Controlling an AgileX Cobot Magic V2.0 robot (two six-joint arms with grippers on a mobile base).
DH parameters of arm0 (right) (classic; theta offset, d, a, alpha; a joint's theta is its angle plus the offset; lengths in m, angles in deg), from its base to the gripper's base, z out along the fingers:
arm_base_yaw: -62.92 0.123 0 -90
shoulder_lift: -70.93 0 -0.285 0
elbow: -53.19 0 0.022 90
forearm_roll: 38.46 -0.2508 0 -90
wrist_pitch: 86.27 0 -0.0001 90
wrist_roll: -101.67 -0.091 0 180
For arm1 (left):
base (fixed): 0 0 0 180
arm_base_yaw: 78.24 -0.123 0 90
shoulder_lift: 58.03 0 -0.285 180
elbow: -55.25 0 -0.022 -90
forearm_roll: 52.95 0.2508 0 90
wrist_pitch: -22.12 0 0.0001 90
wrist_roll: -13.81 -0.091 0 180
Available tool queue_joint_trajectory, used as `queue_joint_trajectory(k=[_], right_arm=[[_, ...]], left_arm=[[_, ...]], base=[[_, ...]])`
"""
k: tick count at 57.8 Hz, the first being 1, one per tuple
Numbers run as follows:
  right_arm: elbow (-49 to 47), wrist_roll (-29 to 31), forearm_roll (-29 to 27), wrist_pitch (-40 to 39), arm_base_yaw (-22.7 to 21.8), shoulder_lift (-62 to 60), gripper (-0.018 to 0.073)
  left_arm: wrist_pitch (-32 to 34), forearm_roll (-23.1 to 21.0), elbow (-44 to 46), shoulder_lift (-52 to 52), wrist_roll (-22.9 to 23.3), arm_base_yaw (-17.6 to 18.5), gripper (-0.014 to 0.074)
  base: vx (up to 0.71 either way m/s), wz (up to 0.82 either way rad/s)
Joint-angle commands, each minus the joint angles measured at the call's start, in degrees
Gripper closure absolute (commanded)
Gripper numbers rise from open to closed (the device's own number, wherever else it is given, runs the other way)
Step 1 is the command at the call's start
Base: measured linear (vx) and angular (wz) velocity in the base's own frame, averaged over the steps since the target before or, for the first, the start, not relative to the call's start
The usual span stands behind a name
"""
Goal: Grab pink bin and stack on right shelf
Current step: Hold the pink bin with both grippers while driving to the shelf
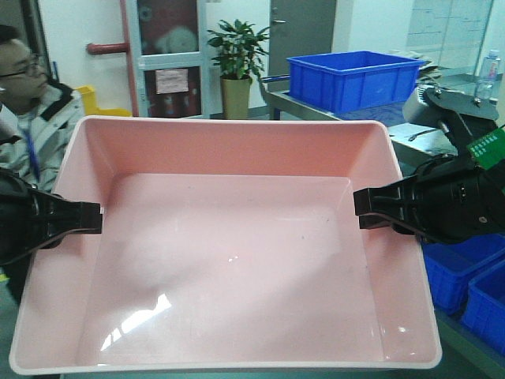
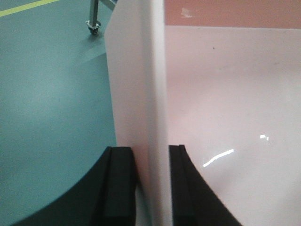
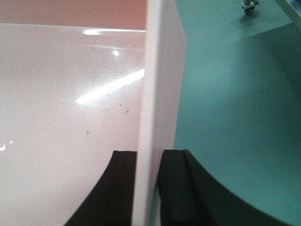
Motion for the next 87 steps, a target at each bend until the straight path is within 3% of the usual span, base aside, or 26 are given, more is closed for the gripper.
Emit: queue_joint_trajectory(k=[1,58,87], right_arm=[[-1.79,0.50,3.00,-4.67,-1.10,-1.96,0.0571],[-1.79,0.50,3.00,-4.72,-1.10,-1.96,0.0571],[-1.79,0.50,3.00,-4.78,-1.10,-1.96,0.0571]], left_arm=[[5.16,1.18,2.08,-2.13,0.11,-0.58,0.0598],[5.16,1.18,2.08,-2.13,0.11,-0.58,0.0598],[5.16,1.18,2.08,-2.13,0.11,-0.58,0.0598]], base=[[0.38,-0.24],[0.44,0.10],[0.43,-0.58]])
